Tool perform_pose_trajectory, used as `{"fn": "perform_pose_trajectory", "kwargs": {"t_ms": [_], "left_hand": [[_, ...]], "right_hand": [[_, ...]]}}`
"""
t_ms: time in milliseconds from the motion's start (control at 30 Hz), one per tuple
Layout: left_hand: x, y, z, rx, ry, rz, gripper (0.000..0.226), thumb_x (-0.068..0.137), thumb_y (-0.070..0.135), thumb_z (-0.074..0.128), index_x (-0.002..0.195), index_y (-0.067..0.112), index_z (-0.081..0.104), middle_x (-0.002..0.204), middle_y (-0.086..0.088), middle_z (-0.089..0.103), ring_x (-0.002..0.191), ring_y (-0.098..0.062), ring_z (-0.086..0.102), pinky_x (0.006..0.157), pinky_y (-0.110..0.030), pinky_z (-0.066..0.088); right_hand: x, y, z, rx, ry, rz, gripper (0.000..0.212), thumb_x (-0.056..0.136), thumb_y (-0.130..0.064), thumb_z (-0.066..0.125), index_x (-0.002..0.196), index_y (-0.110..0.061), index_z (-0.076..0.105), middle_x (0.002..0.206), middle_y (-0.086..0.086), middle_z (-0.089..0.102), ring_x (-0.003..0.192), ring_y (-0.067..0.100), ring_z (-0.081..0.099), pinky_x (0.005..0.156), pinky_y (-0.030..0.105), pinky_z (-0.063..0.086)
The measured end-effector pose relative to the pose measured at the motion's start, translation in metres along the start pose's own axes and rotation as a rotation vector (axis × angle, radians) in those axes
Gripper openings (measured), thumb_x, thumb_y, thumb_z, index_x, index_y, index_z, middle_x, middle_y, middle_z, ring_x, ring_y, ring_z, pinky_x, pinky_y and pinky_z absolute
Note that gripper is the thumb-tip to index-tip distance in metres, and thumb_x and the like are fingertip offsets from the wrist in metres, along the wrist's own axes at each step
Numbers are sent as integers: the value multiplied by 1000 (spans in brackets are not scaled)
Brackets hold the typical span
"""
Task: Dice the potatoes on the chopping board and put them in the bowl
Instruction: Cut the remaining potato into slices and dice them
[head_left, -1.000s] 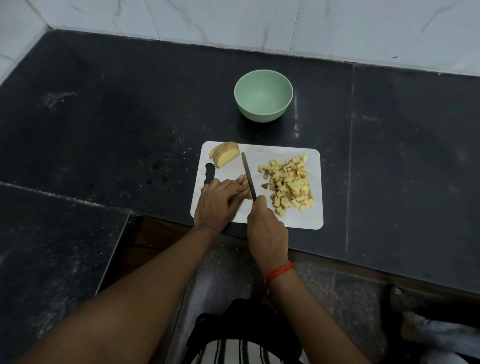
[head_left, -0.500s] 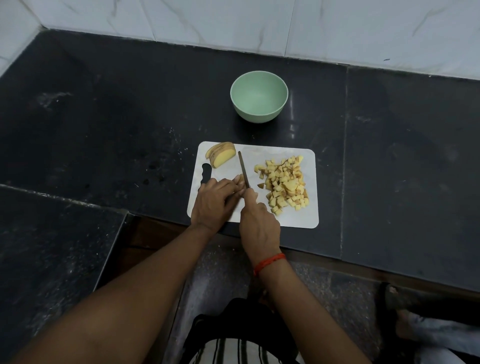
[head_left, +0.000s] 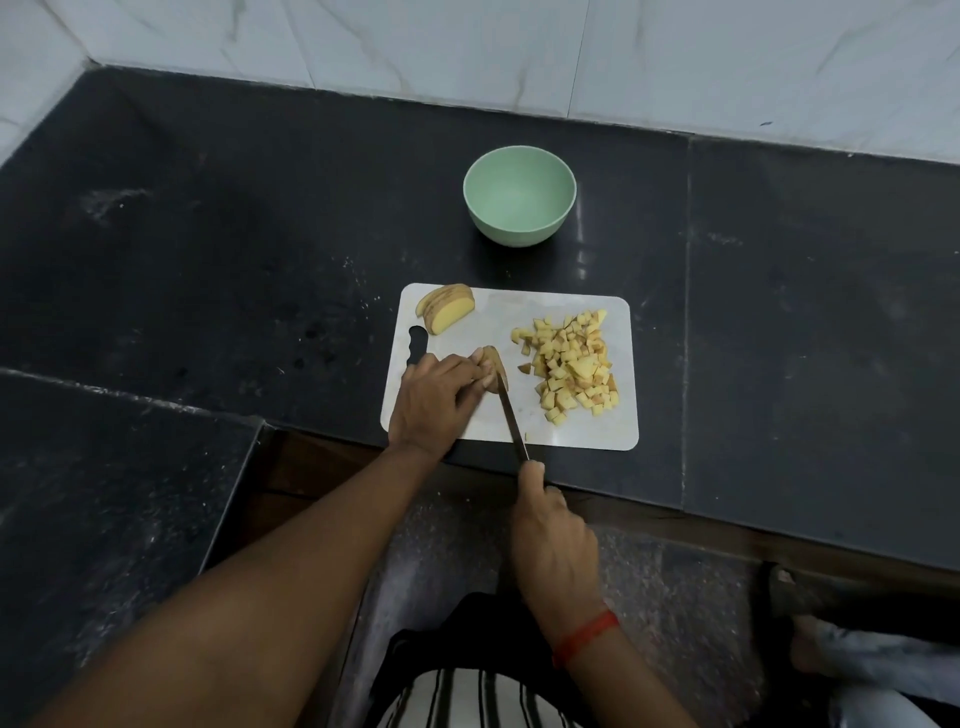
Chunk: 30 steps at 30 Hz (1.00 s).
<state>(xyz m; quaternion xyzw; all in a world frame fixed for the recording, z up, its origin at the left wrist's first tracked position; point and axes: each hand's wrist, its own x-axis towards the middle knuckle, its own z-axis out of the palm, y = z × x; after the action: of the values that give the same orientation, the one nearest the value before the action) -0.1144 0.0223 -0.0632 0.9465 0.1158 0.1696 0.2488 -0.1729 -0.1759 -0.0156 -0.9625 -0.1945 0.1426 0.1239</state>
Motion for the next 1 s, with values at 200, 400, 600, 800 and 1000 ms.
{"fn": "perform_pose_trajectory", "kwargs": {"t_ms": [200,400,600,800,1000], "left_hand": [[-3,0,-1,-13,29,0,18,99,33,66,92,19,74,92,5,75,75,-21,57,70,-44,45],[-4,0,1,-79,51,-27,22,98,35,65,93,18,78,90,5,77,77,-20,58,71,-42,45],[-3,-1,-3,-69,42,-11,19,98,30,64,91,17,76,88,5,75,76,-19,56,70,-40,43],[-2,0,-4,-70,37,10,14,97,25,67,87,17,73,84,5,73,74,-18,51,68,-37,42],[0,1,-7,-96,34,16,13,94,21,67,83,15,72,79,1,72,70,-17,44,66,-34,38]], "right_hand": [[2,-2,1,267,221,37,14,106,-35,31,95,-26,30,78,3,66,64,34,66,50,36,43],[63,-21,-2,202,310,-26,8,106,-25,39,102,-22,32,74,3,61,61,28,65,47,29,36],[76,-27,9,46,296,-26,16,101,-21,51,114,-18,43,68,1,61,50,24,62,43,26,24],[74,-36,-1,20,255,-34,43,87,-11,68,125,-14,50,63,4,59,41,24,57,40,22,20],[84,-44,-10,98,232,-59,38,98,-9,48,135,-17,50,79,11,64,59,33,65,49,28,30]]}}
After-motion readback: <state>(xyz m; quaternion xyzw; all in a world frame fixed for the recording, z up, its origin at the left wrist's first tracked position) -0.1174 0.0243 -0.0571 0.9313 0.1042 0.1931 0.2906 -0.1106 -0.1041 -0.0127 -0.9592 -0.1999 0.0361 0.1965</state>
